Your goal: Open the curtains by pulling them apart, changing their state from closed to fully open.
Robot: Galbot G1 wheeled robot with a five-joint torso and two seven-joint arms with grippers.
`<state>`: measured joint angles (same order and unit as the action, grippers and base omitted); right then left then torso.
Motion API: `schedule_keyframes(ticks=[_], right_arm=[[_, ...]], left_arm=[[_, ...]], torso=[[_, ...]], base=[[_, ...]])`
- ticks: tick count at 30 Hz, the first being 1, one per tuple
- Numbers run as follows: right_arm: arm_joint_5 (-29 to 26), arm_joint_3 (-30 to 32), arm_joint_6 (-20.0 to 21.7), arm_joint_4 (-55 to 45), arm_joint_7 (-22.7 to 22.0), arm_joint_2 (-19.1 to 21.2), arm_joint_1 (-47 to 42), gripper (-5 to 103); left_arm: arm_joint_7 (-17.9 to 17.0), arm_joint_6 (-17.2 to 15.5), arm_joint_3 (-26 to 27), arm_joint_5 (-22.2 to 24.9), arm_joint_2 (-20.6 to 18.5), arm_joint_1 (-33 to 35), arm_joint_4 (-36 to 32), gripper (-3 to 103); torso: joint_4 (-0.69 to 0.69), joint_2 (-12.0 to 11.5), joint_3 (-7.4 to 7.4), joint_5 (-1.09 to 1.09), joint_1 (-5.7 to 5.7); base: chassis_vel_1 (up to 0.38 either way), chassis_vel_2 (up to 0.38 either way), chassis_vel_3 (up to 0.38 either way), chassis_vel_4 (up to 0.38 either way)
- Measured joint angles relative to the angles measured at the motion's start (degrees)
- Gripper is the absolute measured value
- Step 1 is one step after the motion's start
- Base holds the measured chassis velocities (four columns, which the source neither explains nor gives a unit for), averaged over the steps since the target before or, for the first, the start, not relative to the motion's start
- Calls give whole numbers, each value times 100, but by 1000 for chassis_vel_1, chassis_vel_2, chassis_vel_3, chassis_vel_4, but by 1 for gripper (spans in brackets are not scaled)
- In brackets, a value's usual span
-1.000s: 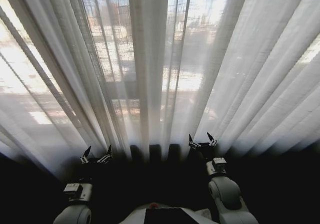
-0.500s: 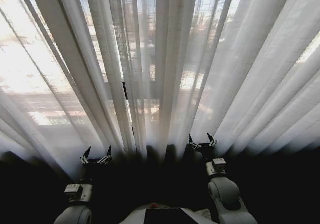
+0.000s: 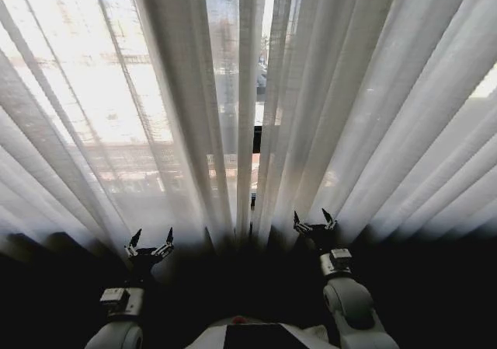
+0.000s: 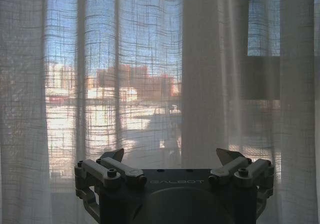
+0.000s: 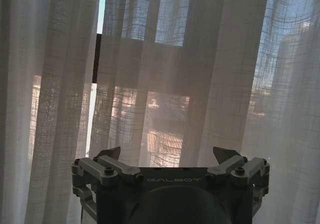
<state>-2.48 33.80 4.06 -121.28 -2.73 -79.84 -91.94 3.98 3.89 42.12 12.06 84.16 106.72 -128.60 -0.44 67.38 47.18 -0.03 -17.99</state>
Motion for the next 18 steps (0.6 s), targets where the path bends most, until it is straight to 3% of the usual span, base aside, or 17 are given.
schedule_keyframes(ticks=[8,18], right_arm=[[-238,-25,105,268,9,75,248,100],[-583,-48,560,869,7,190,1150,100]], left_arm=[[0,7,-4,-58,37,16,-43,100],[9,43,-20,-91,90,56,-98,100]], torso=[[1,0,-1,5,1],[1,-1,1,-1,1]], base=[[173,174,-185,-176],[-32,-19,24,13]])
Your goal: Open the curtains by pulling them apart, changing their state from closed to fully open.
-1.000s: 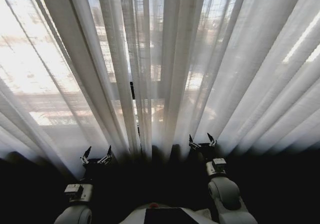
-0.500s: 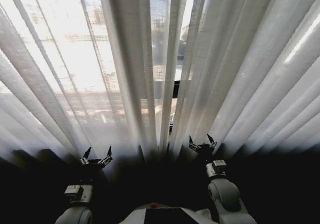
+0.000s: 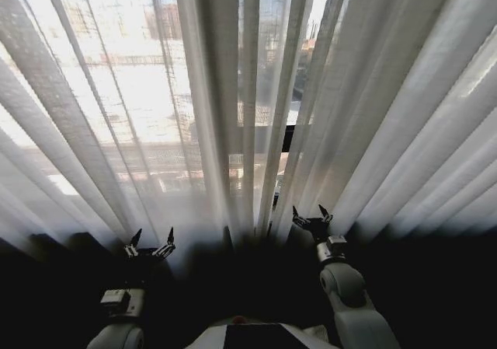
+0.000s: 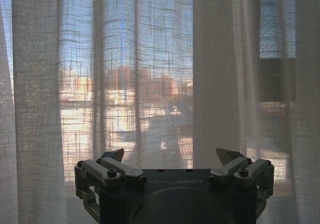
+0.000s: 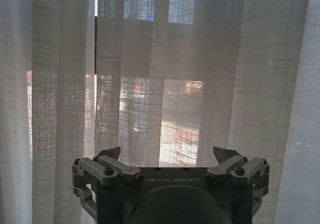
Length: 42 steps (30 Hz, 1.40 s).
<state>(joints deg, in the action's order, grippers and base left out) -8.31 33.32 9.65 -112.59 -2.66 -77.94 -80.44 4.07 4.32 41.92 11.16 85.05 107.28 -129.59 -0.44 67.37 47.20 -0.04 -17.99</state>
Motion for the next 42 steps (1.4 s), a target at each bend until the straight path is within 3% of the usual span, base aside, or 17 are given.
schedule_keyframes(ticks=[28,36,40,42], right_arm=[[-77,-429,406,1824,-117,-254,2061,101],[-64,-440,378,1868,-117,-271,2062,70],[-62,-425,366,1868,-117,-253,2053,58],[-61,-423,362,1856,-118,-253,2035,58]], left_arm=[[-7,68,-26,-18,151,-42,-59,100],[-8,68,-29,-14,128,-82,7,100],[-8,63,-34,-14,122,-94,10,100],[-8,62,-37,-14,121,-94,12,100]], torso=[[0,0,-1,2,-1],[0,1,-1,3,0],[0,1,-1,3,-1],[0,1,-1,3,-1]], base=[[0,0,0,0],[0,0,0,0],[0,0,0,0],[0,0,0,0]])
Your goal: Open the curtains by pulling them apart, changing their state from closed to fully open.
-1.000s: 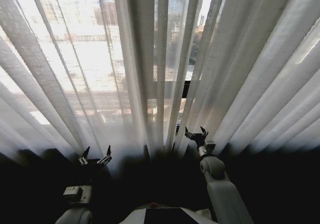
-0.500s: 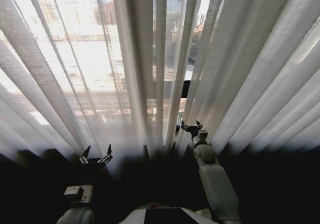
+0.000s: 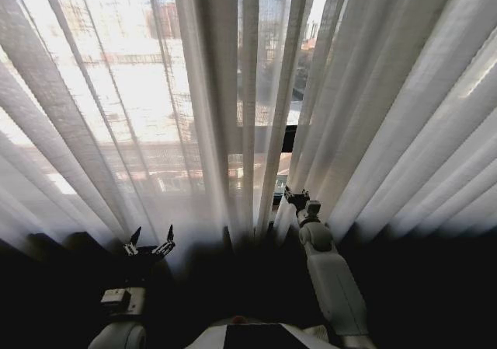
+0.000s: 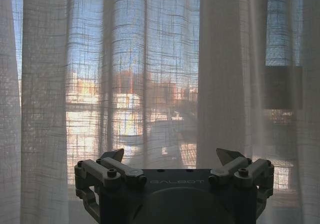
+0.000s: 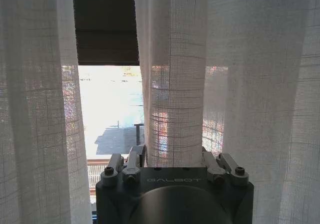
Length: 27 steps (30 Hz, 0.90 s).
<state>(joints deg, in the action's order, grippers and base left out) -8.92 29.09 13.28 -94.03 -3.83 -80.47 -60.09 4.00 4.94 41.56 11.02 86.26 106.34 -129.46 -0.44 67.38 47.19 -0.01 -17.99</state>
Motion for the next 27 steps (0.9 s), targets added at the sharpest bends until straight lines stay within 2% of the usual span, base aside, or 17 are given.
schedule_keyframes(ticks=[1,2,5,9,10,12,15,27], right_arm=[[0,0,0,0,0,0,0,58],[1,2,-6,-21,1,0,-22,41],[1,8,-18,-34,1,-5,-41,36],[-2,47,-46,-54,2,-1,-66,14],[-2,47,-46,-54,2,-1,-66,14],[-3,68,-61,-71,2,-4,-77,4],[-6,92,-74,-105,4,-4,-113,1],[-29,125,-95,-225,11,26,-180,0]], left_arm=[[0,0,0,0,0,0,0,100],[0,0,-6,0,-2,3,2,100],[0,-1,-18,-4,-1,6,3,100],[0,-6,-48,-38,8,11,-1,100],[0,-6,-48,-38,8,11,-1,100],[0,-6,-58,-55,12,20,-5,100],[2,-6,-87,-82,24,40,-26,100],[8,-6,-104,-111,27,41,-54,100]], torso=[[0,0,0,0,0],[0,0,0,0,0],[0,0,0,0,1],[0,0,0,0,0],[0,0,0,0,0],[0,0,0,0,0],[0,0,0,0,0],[0,0,0,0,1]], base=[[0,0,0,0],[0,0,0,0],[0,0,0,0],[0,0,0,0],[0,0,0,0],[0,0,0,0],[0,0,0,0],[0,0,0,0]])
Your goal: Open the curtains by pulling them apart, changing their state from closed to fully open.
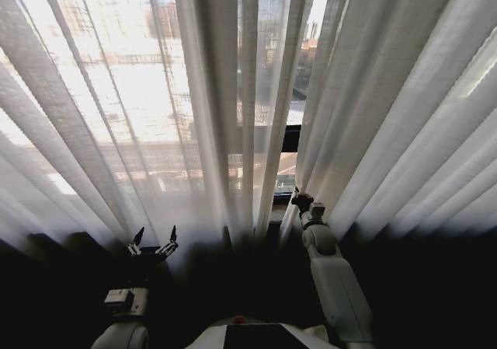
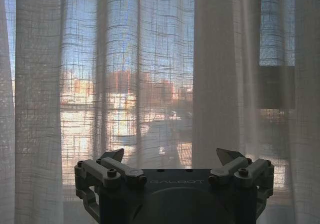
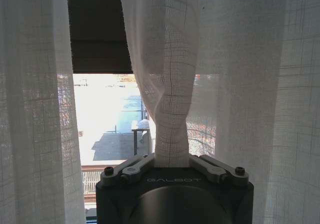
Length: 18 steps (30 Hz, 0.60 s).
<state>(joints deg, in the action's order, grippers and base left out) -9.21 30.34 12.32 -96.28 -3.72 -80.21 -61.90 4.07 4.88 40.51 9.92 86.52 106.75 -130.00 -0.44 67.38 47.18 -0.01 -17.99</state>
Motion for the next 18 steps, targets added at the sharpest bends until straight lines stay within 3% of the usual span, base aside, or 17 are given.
schedule_keyframes(ticks=[18], right_arm=[[-4,-12,77,-114,124,-1,-75,0]], left_arm=[[13,16,3,4,-22,-15,30,100]], torso=[[0,0,0,1,0]], base=[[-5,-5,6,7]])
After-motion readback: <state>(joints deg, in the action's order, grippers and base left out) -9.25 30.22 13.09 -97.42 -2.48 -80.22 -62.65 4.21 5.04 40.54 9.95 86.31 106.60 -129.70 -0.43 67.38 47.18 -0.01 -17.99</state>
